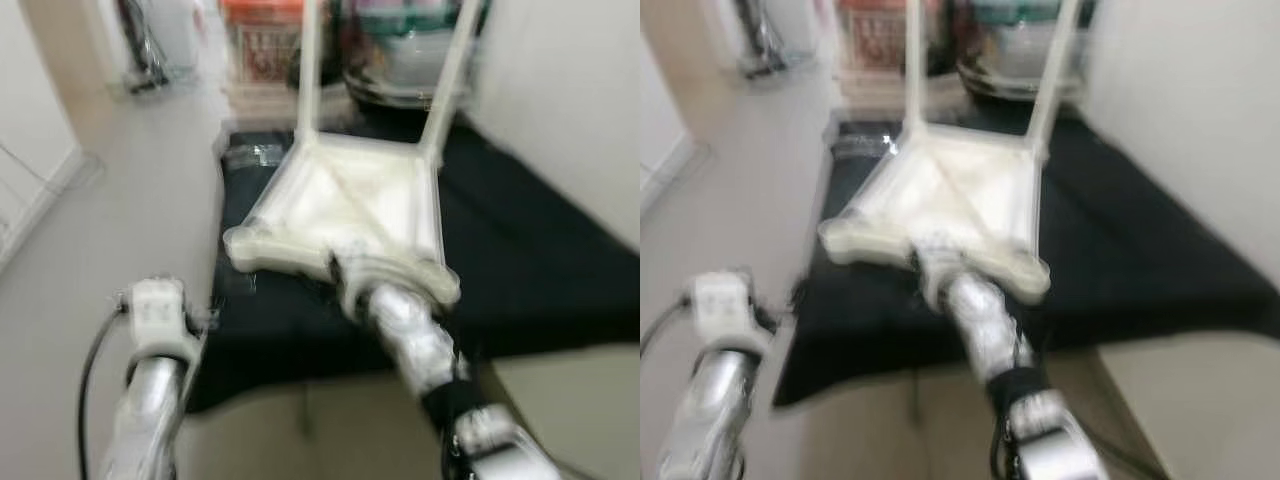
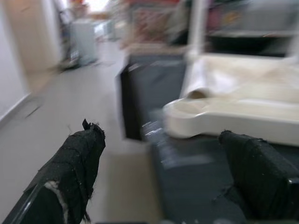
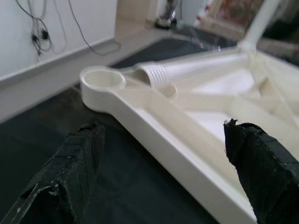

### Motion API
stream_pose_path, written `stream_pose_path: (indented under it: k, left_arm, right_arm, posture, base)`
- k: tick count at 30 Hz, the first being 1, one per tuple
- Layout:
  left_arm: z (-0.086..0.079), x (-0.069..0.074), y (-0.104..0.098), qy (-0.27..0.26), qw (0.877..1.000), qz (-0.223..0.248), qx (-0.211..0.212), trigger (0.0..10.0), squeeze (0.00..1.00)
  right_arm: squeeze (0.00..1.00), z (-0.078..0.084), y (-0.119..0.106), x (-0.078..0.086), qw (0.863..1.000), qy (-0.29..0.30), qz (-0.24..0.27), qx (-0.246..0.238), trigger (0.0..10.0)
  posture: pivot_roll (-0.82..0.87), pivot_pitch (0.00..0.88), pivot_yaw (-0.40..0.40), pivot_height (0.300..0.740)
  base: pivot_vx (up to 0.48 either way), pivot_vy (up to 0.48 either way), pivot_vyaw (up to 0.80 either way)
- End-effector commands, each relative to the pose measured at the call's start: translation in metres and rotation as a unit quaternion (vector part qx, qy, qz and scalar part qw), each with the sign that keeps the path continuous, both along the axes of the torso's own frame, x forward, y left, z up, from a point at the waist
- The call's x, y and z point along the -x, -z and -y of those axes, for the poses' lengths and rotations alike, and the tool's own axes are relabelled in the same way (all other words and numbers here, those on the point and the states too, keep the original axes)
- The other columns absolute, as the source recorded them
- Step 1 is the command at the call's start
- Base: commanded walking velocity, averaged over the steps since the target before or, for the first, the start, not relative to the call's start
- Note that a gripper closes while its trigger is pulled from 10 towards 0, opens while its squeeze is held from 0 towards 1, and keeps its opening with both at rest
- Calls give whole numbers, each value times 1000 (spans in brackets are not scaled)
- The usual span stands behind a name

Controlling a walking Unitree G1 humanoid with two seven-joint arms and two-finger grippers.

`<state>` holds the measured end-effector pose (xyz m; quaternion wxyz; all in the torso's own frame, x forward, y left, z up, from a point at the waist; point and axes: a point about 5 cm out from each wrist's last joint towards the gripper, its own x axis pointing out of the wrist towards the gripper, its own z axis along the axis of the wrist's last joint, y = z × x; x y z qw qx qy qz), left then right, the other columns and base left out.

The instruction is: Building children table

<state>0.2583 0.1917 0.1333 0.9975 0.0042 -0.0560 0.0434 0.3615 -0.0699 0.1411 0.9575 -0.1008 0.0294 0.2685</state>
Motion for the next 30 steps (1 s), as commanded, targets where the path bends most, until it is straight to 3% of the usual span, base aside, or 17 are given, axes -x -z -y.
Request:
stream_pose_path:
  k: [1, 8, 19, 21, 26, 30]
  left_arm:
    - [6, -1, 0, 9, 1000, 0, 0, 10000, 0]
    - [8, -2, 0, 6, 1000, -1, -2, 10000, 0]
    - [8, -3, 1, 9, 1000, -6, -1, 10000, 0]
    - [7, -2, 1, 3, 1000, -1, 3, 10000, 0]
    - [6, -1, 0, -2, 1000, 0, 6, 10000, 0]
    - [5, -1, 1, -4, 1000, 0, 13, 10000, 0]
  right_arm:
    - [0, 11, -6, -7, 1000, 16, 5, -4, 10000]
    - [0, 4, -3, -3, 1000, 17, 7, -7, 10000]
    - [0, -1, 11, 3, 1000, 16, -7, -9, 10000]
    - [0, 2, 11, 1, 999, 25, -20, -31, 10000]
    - [0, 2, 10, 0, 1000, 25, -5, -16, 10000]
    - [0, 1, 11, 0, 998, 33, -23, -44, 10000]
  posture:
    - [71, 0, -67, 740]
    - [73, 0, -69, 740]
    - [62, 0, -63, 740]
    - [68, 0, -71, 740]
    - [69, 0, -70, 740]
    - [69, 0, -68, 740]
  base:
    - [0, -285, 0]
    - [0, -326, 0]
    - [0, -400, 556]
    - [0, 0, 0]
    - [0, 0, 640]
    - [0, 0, 0]
